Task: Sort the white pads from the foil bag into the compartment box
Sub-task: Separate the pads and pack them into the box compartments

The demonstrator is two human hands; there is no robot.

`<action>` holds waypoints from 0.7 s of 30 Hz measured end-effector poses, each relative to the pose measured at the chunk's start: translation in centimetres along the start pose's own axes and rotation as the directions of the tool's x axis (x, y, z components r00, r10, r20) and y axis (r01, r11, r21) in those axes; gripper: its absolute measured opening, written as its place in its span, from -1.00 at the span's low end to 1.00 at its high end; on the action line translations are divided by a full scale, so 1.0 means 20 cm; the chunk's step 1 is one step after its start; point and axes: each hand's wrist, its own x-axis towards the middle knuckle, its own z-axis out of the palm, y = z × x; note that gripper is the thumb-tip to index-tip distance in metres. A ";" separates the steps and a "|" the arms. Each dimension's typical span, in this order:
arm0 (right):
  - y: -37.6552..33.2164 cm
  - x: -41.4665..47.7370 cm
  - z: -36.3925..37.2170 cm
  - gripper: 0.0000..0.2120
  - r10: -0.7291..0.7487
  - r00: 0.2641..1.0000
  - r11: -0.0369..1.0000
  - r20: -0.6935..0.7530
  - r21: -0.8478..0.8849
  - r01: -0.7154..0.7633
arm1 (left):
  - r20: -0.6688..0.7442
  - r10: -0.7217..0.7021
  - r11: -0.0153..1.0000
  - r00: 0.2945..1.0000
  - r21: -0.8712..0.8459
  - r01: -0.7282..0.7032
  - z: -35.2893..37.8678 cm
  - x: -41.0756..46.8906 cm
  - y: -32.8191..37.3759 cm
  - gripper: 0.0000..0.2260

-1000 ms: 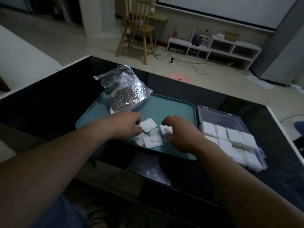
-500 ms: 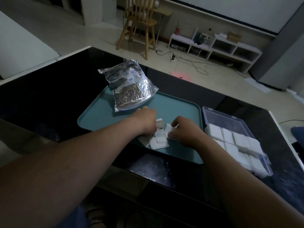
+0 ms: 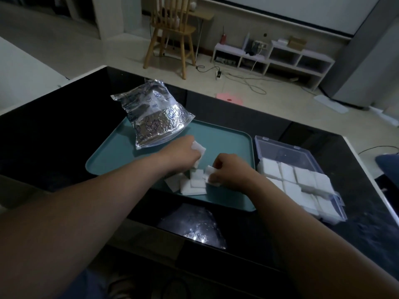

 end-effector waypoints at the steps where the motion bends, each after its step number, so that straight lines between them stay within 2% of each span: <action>1: 0.01 0.00 0.00 -0.75 -0.008 1.000 1.000 -0.004 0.003 0.008 | -0.028 -0.019 0.997 0.999 -0.080 0.017 0.00 0.00 0.01 -0.87; 3: 0.03 0.00 0.00 -0.71 -0.013 1.000 0.999 -0.011 0.041 0.013 | -0.051 -0.069 0.943 0.996 -0.330 0.049 0.00 0.00 0.03 -0.88; 5: 0.06 -0.01 0.00 -0.70 -0.016 0.999 0.994 -0.032 0.106 0.019 | 0.017 -0.136 0.774 0.991 -0.622 0.117 0.00 -0.01 0.06 -0.94; 6: 0.09 -0.02 0.00 -0.73 -0.021 0.998 0.990 -0.066 0.141 0.031 | 0.063 -0.150 0.701 0.987 -0.697 0.151 0.00 -0.01 0.07 -0.96; 10: 0.14 -0.05 -0.10 -0.85 -0.002 0.959 0.921 -0.283 0.374 0.112 | 0.152 -0.139 0.604 0.978 -0.770 0.206 -0.01 -0.02 0.08 -0.83; 12: 0.13 -0.08 -0.17 -0.87 -0.006 0.947 0.850 -0.323 0.497 0.175 | 0.191 -0.119 0.563 0.974 -0.795 0.224 -0.01 -0.03 0.09 -0.74; 14: 0.11 -0.12 -0.20 -0.86 -0.075 0.951 0.776 -0.301 0.581 0.246 | 0.268 -0.077 0.480 0.960 -0.834 0.272 -0.01 -0.04 0.11 -0.69; 16: 0.09 -0.14 -0.21 -0.84 -0.162 0.951 0.750 -0.265 0.593 0.293 | 0.375 -0.006 0.387 0.927 -0.854 0.348 0.00 -0.06 0.14 -0.68; 18: 0.07 -0.15 -0.19 -0.82 -0.205 0.949 0.781 -0.239 0.544 0.305 | 0.467 0.077 0.326 0.881 -0.847 0.421 0.01 -0.08 0.15 -0.63; 21: 0.06 -0.14 -0.16 -0.78 -0.190 0.948 0.850 -0.253 0.442 0.288 | 0.522 0.175 0.282 0.835 -0.839 0.465 0.03 -0.09 0.14 -0.61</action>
